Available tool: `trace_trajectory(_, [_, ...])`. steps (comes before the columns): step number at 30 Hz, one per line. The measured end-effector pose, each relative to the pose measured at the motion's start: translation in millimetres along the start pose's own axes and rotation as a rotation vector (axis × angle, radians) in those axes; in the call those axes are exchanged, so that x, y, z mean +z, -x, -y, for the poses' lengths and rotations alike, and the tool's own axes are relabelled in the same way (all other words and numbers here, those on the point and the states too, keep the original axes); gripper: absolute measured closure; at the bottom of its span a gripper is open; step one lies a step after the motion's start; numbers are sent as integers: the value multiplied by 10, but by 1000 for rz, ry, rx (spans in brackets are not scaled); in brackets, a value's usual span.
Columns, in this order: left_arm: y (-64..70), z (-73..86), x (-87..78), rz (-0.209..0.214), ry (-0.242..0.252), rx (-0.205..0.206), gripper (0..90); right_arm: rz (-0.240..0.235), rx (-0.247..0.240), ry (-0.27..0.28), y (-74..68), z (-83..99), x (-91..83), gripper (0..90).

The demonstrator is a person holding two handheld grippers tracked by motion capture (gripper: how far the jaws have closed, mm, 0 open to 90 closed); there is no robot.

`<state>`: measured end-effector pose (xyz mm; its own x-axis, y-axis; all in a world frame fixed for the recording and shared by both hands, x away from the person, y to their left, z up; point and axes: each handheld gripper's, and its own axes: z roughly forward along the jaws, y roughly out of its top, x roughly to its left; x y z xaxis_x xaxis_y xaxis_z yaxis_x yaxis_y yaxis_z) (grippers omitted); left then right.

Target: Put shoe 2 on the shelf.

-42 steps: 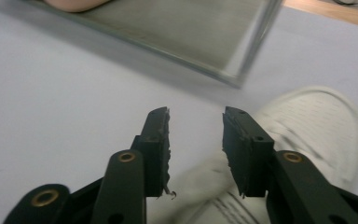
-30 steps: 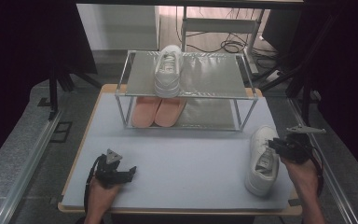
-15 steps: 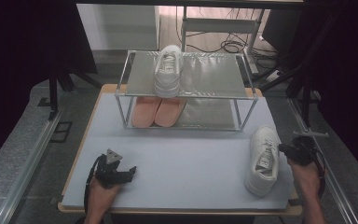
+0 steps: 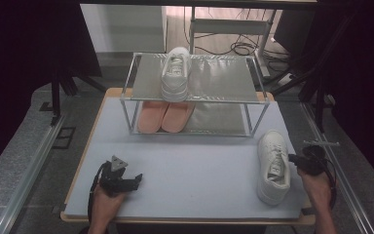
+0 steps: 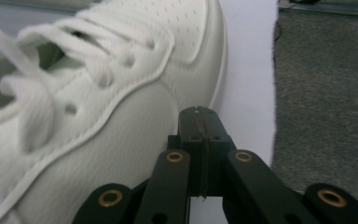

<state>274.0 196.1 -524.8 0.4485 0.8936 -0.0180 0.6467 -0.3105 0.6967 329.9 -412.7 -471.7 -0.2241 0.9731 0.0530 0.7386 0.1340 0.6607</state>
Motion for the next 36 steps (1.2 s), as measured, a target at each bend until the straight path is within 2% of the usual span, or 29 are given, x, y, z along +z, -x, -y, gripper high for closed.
trace_trajectory(5, [0,0,0,0,0,0,142,-29,8,-13,-61,62,56,897])
trace_trajectory(12, [0,0,0,0,0,0,142,-62,28,-18,-60,113,40,897])
trace_trajectory(18, [1,0,0,0,0,0,142,-82,11,-31,-98,112,33,895])
trace_trajectory(22, [0,0,0,0,0,0,142,-64,10,-32,-51,32,81,849])
trace_trajectory(27, [0,0,1,0,0,0,142,-37,-3,-26,18,-154,190,842])
trace_trajectory(32, [0,0,0,0,0,0,142,-29,-21,-21,111,-330,348,823])
trace_trajectory(36, [0,0,1,0,0,0,142,-42,-36,-24,177,-414,484,809])
